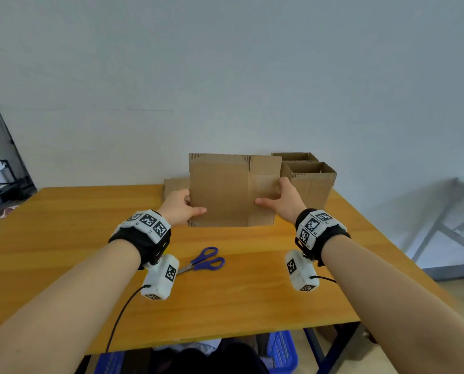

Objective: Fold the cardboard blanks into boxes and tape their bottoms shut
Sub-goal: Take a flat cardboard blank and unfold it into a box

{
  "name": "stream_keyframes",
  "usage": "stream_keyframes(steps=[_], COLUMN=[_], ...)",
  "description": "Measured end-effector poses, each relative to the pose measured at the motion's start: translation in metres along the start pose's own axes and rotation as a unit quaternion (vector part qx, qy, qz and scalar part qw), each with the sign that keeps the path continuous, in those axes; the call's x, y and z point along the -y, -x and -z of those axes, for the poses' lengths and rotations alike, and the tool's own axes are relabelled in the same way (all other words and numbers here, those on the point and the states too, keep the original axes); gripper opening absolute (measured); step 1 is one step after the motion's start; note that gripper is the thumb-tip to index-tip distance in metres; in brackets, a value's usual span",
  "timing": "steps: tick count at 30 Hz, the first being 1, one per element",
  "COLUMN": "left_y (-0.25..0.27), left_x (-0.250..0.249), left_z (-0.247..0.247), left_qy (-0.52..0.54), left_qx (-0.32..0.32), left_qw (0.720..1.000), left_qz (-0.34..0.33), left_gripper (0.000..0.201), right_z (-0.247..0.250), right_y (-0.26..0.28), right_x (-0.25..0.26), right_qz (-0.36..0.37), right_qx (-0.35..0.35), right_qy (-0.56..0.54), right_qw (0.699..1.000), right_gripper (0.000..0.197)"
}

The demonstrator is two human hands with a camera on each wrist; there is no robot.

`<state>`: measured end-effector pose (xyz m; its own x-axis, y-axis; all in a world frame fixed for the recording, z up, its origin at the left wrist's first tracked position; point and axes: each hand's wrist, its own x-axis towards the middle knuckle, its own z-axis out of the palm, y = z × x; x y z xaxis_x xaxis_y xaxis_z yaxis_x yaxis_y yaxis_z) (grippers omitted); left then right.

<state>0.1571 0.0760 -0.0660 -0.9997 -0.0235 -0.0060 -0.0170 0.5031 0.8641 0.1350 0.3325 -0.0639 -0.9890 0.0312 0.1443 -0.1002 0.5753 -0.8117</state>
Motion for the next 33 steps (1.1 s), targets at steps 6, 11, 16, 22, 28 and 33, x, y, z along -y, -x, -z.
stream_keyframes(steps=[6, 11, 16, 22, 28, 33], left_y=[0.016, 0.015, 0.011, 0.004, 0.007, 0.004], left_x=[-0.001, 0.001, 0.003, 0.003, -0.009, -0.008], left_z=[-0.027, -0.037, -0.037, -0.036, -0.038, -0.034], left_qy=[0.014, 0.024, 0.037, 0.054, 0.091, 0.178], left_qx=[-0.042, -0.051, -0.034, -0.018, 0.011, 0.015], left_qw=[0.999, 0.998, 0.997, 0.996, 0.994, 0.983], left_qz=[-0.032, -0.039, -0.049, -0.062, -0.061, 0.028], left_gripper=[0.055, 0.054, 0.065, 0.07, 0.053, 0.057], right_z=[0.005, 0.006, 0.004, -0.009, -0.022, -0.029], right_y=[0.016, 0.018, 0.016, 0.009, -0.002, -0.005], right_x=[-0.017, -0.021, -0.015, -0.007, -0.001, -0.004], right_qz=[-0.012, -0.02, -0.032, -0.076, -0.111, -0.154], right_qx=[0.0, 0.027, 0.077, 0.102, 0.093, 0.062], right_qy=[0.018, 0.007, -0.004, -0.1, -0.198, -0.313], right_qw=[1.0, 0.999, 0.997, 0.987, 0.969, 0.935], right_gripper=[0.077, 0.082, 0.083, 0.085, 0.075, 0.055])
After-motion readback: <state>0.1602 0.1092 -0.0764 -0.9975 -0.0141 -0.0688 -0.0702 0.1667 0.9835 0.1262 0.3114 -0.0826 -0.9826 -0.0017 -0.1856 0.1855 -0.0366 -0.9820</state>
